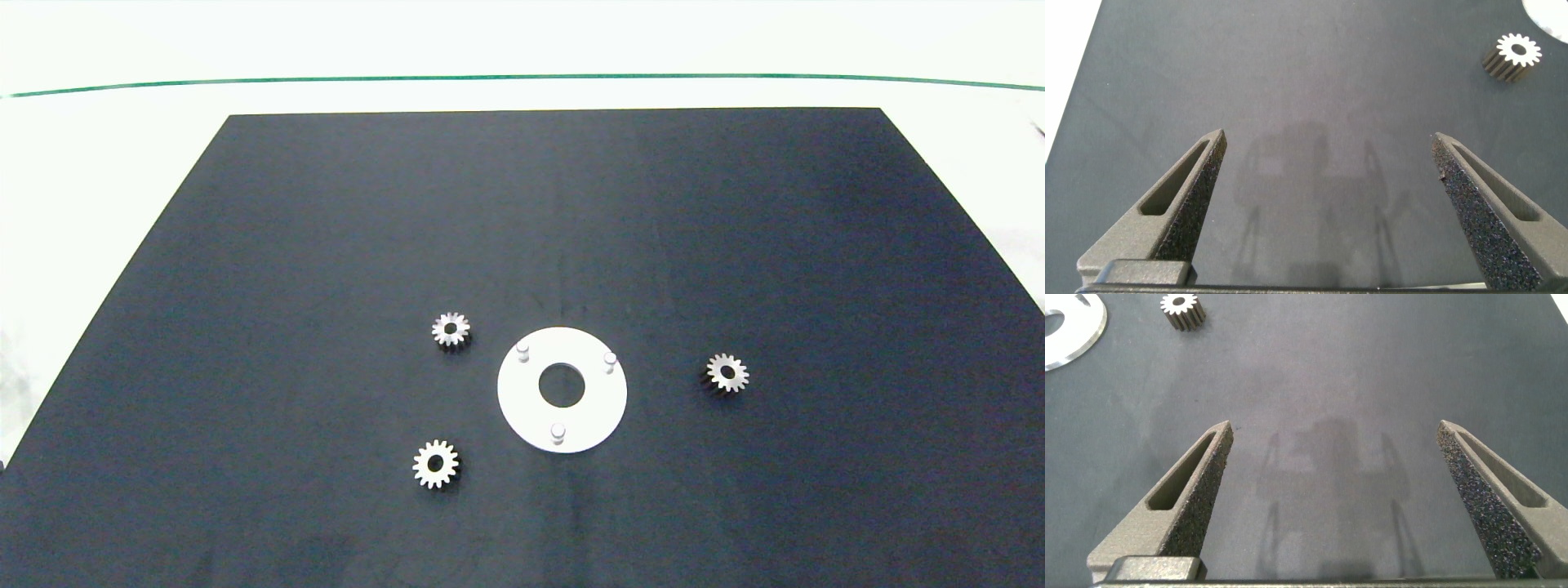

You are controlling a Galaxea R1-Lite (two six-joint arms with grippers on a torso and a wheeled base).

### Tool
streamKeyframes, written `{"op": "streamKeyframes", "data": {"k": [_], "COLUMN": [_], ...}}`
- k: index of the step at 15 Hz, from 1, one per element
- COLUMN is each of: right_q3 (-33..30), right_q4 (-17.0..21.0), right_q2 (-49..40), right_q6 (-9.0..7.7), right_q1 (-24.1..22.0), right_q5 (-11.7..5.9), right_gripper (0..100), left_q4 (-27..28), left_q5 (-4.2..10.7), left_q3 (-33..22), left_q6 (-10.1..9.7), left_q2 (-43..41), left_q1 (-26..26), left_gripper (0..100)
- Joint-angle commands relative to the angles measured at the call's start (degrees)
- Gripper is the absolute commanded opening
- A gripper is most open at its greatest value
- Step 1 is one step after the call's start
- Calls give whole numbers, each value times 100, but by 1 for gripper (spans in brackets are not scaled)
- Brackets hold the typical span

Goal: Install three planetary gears onto the carrier pins

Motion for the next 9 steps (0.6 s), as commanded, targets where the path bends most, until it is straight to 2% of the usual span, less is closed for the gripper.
{"op": "streamKeyframes", "data": {"k": [1, 9], "right_q3": [1, 1], "right_q4": [-2, -2], "right_q2": [7, 7], "right_q6": [1, -17], "right_q1": [1, 1], "right_q5": [-2, 15], "right_gripper": [100, 100], "left_q4": [0, 0], "left_q5": [-1, -9], "left_q3": [1, -8], "left_q6": [0, 0], "left_q2": [7, 7], "left_q1": [7, -2], "left_gripper": [100, 100]}}
